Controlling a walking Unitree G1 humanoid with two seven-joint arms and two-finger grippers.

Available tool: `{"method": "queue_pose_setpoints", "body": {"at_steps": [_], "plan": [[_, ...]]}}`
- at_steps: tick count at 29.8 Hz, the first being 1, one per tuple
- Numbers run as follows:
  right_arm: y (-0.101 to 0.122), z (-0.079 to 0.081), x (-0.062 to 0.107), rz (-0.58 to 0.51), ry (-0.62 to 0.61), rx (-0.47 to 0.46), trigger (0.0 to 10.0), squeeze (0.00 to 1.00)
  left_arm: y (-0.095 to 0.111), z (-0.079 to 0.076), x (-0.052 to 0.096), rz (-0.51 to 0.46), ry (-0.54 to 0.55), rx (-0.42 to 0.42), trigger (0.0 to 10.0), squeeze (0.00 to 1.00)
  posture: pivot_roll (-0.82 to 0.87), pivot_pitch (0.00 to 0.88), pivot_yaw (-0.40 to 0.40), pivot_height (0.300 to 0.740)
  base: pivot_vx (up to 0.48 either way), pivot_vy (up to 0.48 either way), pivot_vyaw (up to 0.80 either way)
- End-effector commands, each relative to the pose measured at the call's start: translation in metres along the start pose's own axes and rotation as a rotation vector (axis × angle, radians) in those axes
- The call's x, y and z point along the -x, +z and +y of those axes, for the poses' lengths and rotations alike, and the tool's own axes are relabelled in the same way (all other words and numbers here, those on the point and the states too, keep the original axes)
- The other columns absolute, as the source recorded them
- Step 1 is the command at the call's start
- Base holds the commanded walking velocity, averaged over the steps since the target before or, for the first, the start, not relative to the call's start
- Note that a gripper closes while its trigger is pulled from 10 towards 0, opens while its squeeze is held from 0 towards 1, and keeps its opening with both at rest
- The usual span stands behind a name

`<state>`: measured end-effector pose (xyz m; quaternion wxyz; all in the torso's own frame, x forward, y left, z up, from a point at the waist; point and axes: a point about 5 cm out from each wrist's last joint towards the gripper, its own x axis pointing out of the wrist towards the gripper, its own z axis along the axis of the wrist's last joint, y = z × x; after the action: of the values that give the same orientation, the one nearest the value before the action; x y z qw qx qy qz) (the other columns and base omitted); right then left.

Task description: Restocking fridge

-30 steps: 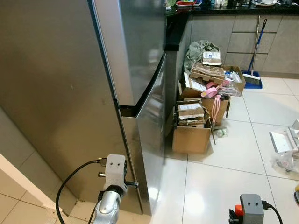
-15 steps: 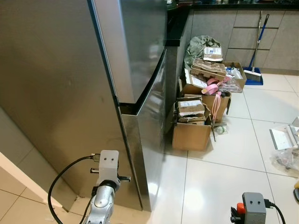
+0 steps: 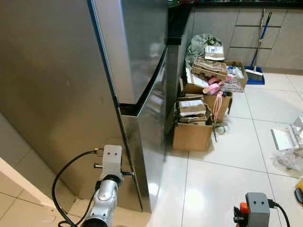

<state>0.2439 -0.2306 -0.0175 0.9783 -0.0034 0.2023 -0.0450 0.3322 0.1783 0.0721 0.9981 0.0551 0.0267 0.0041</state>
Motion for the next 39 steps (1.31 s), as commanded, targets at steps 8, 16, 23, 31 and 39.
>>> {"method": "queue_pose_setpoints", "body": {"at_steps": [8, 16, 23, 31, 39], "plan": [[-0.003, -0.005, 0.004, 0.005, -0.011, 0.001, 10.0, 0.0, -0.001, -0.002, -0.005, 0.025, -0.018, -0.001, 10.0, 0.0, -0.08, 0.194, 0.024, 0.74, 0.0, 0.0, 0.0], [0.0, -0.003, 0.003, -0.009, -0.009, -0.002, 10.0, 0.0, 0.006, 0.0, -0.012, 0.026, -0.021, -0.006, 10.0, 0.0, -0.08, 0.205, 0.021, 0.74, 0.0, 0.0, 0.0], [0.008, 0.0, 0.0, -0.045, -0.004, -0.013, 10.0, 0.0, 0.014, 0.0, -0.019, 0.016, -0.032, -0.016, 10.0, 0.0, -0.07, 0.226, 0.026, 0.74, 0.0, 0.0, 0.0], [0.013, 0.001, -0.001, -0.068, -0.005, -0.023, 10.0, 0.0, 0.02, 0.001, -0.022, -0.001, -0.046, -0.018, 10.0, 0.0, -0.05, 0.229, 0.029, 0.74, 0.0, 0.0, 0.0], [0.014, -0.001, -0.002, -0.066, -0.016, -0.027, 10.0, 0.0, 0.023, -0.012, -0.022, -0.033, -0.089, -0.003, 10.0, 0.0, -0.06, 0.216, 0.032, 0.74, 0.0, 0.0, 0.0]]}}
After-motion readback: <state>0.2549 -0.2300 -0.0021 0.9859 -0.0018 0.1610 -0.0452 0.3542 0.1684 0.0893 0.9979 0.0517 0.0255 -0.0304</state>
